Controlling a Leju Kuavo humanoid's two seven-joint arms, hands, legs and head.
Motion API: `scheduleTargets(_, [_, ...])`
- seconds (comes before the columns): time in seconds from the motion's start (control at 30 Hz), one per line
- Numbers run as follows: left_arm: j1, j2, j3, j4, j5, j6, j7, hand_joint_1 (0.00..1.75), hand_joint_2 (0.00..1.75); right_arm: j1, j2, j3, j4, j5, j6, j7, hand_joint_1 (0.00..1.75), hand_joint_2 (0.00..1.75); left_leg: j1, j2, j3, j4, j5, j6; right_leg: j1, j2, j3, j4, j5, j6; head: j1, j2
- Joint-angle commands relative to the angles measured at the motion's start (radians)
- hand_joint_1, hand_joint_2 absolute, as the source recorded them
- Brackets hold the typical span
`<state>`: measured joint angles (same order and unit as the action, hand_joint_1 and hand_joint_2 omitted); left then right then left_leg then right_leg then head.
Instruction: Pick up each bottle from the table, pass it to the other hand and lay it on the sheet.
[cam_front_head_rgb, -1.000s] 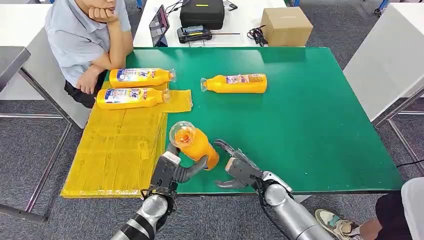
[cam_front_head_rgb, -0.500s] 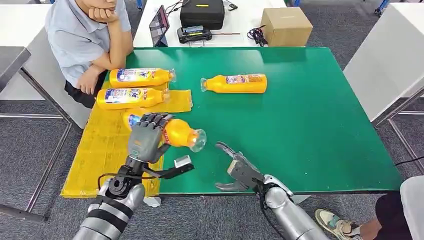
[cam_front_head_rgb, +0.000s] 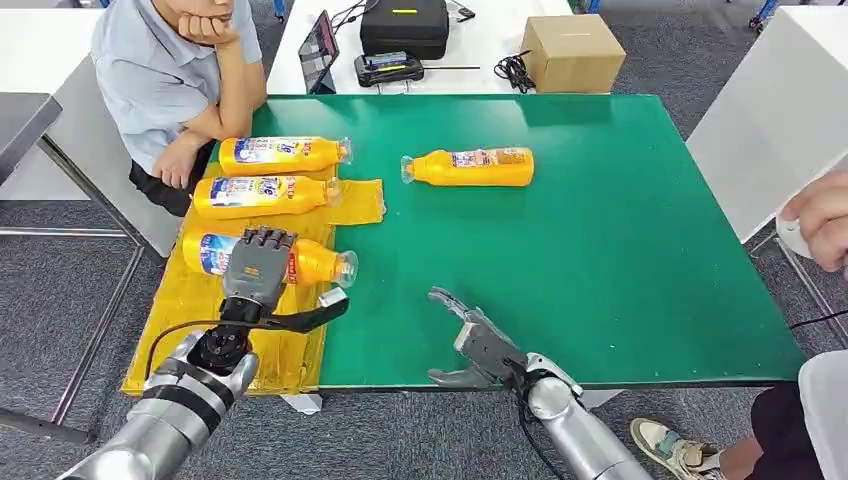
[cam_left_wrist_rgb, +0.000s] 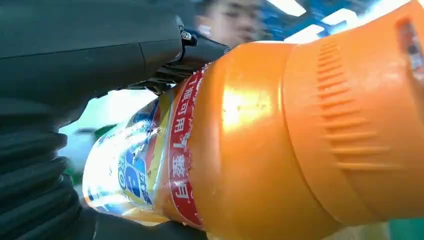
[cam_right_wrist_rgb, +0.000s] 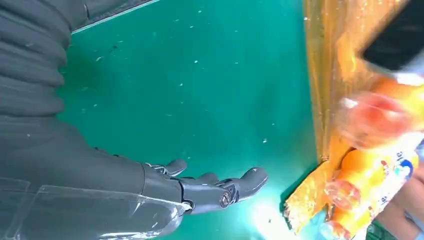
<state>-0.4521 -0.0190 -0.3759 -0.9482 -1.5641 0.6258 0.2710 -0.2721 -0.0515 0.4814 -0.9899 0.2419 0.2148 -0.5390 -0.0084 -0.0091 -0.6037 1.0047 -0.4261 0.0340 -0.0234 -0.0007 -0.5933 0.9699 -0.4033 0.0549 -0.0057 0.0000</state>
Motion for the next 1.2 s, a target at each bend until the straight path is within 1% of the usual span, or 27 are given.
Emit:
scheduleTargets(0.03, [-0.253, -0.012, -0.165, 0.544, -0.001, -0.29, -0.051, 1.75, 1.75, -0.06, 0.041, -0.015, 0.076, 0.009, 0.031, -0.002, 0.0, 1.75, 0.003, 0.001, 0.003, 0.002, -0.001, -0.004, 0.003, 0.0, 0.005, 0.001, -0.002, -0.003, 0.001, 0.0])
scheduleTargets(0.13, [-0.252, -0.02, -0.164, 0.55, 0.0, -0.298, -0.049, 1.75, 1.75, -0.065, 0.044, -0.015, 0.079, 0.01, 0.032, -0.001, 0.0, 1.75, 0.003, 0.0, 0.004, 0.002, -0.001, -0.004, 0.003, -0.001, 0.005, 0.001, -0.002, -0.003, 0.001, 0.0])
scheduleTargets(0.17, [-0.255, -0.025, -0.164, 0.562, 0.0, -0.317, -0.047, 1.66, 1.75, -0.068, 0.047, -0.015, 0.083, 0.011, 0.034, -0.001, 0.0, 1.75, 0.002, 0.0, 0.002, 0.001, 0.0, -0.003, 0.002, -0.001, 0.004, 0.0, -0.001, -0.002, 0.0, 0.0])
scheduleTargets(0.2, [-0.261, -0.031, -0.161, 0.574, 0.001, -0.341, -0.045, 1.41, 1.75, -0.075, 0.05, -0.013, 0.089, 0.014, 0.036, -0.001, 0.0, 1.75, 0.003, 0.0, 0.004, 0.001, -0.001, -0.004, 0.003, -0.001, 0.006, 0.0, -0.002, -0.003, 0.001, 0.0])
scheduleTargets(0.23, [-0.261, -0.032, -0.16, 0.577, -0.001, -0.34, -0.042, 1.41, 1.75, -0.079, 0.052, -0.013, 0.093, 0.015, 0.035, -0.001, 0.0, 1.75, 0.001, -0.001, 0.002, 0.0, 0.001, -0.003, 0.001, -0.001, 0.004, 0.0, 0.0, -0.002, 0.001, 0.0])
scheduleTargets(0.33, [-0.262, -0.033, -0.16, 0.579, -0.002, -0.338, -0.041, 1.41, 1.75, -0.082, 0.054, -0.014, 0.096, 0.017, 0.035, -0.001, 0.0, 1.75, 0.002, 0.001, 0.003, 0.001, 0.0, -0.004, 0.002, 0.001, 0.005, 0.0, 0.0, -0.003, 0.001, 0.0])
scheduleTargets(0.37, [-0.263, -0.032, -0.162, 0.581, -0.006, -0.341, -0.037, 0.35, 1.75, -0.082, 0.055, -0.014, 0.097, 0.017, 0.035, -0.001, 0.0, 1.75, 0.001, 0.001, 0.003, 0.0, 0.001, -0.003, 0.001, 0.0, 0.004, 0.0, 0.0, -0.002, 0.001, 0.0])
scheduleTargets(0.4, [-0.264, -0.034, -0.153, 0.582, 0.002, -0.343, -0.031, 0.0, 1.75, -0.083, 0.055, -0.015, 0.098, 0.017, 0.034, -0.001, 0.0, 1.75, 0.002, 0.001, 0.004, 0.0, 0.001, -0.004, 0.002, 0.0, 0.006, -0.001, 0.001, -0.003, 0.001, 0.0])
scheduleTargets(0.53, [-0.267, -0.057, -0.128, 0.582, 0.013, -0.345, -0.009, 0.0, 1.75, -0.08, 0.058, -0.021, 0.099, 0.021, 0.026, -0.001, 0.0, 1.75, 0.002, 0.001, 0.004, 0.0, 0.002, -0.004, 0.002, 0.0, 0.005, 0.0, 0.0, -0.003, 0.001, 0.0])
scheduleTargets(0.6, [-0.271, -0.07, -0.104, 0.577, 0.032, -0.338, -0.013, 0.0, 1.75, -0.077, 0.058, -0.026, 0.098, 0.024, 0.024, -0.001, 0.0, 1.75, 0.001, 0.0, 0.003, 0.0, 0.003, -0.003, 0.001, -0.001, 0.004, 0.0, 0.001, -0.001, 0.0, 0.0])
scheduleTargets(0.7, [-0.281, -0.087, -0.073, 0.566, 0.06, -0.349, -0.025, 0.0, 1.75, -0.075, 0.059, -0.029, 0.096, 0.029, 0.024, -0.001, 0.0, 1.75, 0.002, 0.0, 0.004, 0.001, 0.002, -0.003, 0.002, -0.001, 0.006, 0.0, 0.0, -0.002, 0.0, 0.0])
scheduleTargets(0.87, [-0.275, -0.092, -0.07, 0.537, 0.062, -0.294, -0.035, 0.0, 1.75, -0.071, 0.06, -0.035, 0.094, 0.034, 0.017, -0.001, 0.0, 1.75, 0.001, -0.001, 0.003, 0.0, 0.003, -0.003, 0.001, -0.001, 0.005, 0.0, 0.001, -0.001, 0.0, 0.0])
scheduleTargets(0.93, [-0.247, -0.096, -0.049, 0.499, 0.088, -0.232, -0.058, 0.0, 1.75, -0.058, 0.056, -0.038, 0.084, 0.038, 0.01, -0.003, 0.0, 1.75, 0.002, -0.001, 0.003, 0.001, 0.002, -0.003, 0.002, -0.001, 0.005, 0.0, 0.0, -0.002, 0.001, 0.0])
scheduleTargets(1.0, [-0.217, -0.095, -0.054, 0.461, 0.085, -0.2, -0.062, 0.0, 1.75, -0.04, 0.051, -0.047, 0.071, 0.037, 0.005, -0.002, 0.0, 1.75, 0.002, -0.001, 0.004, 0.001, 0.002, -0.003, 0.002, -0.001, 0.006, 0.0, 0.0, -0.002, 0.001, 0.0])
scheduleTargets(1.07, [-0.179, -0.104, -0.033, 0.41, 0.126, -0.166, -0.105, 0.0, 1.75, -0.023, 0.044, -0.053, 0.057, 0.04, -0.001, -0.001, 0.0, 1.75, 0.001, -0.002, 0.003, -0.001, 0.002, -0.003, 0.001, -0.002, 0.005, -0.001, 0.0, -0.002, 0.001, 0.0])
scheduleTargets(1.2, [-0.125, -0.102, -0.045, 0.318, 0.136, -0.106, -0.132, 0.0, 1.75, -0.009, 0.041, -0.061, 0.045, 0.041, -0.004, 0.0, 0.0, 1.75, 0.002, -0.001, 0.005, 0.001, 0.001, -0.004, 0.002, -0.002, 0.006, 0.0, -0.001, -0.003, 0.001, 0.0])
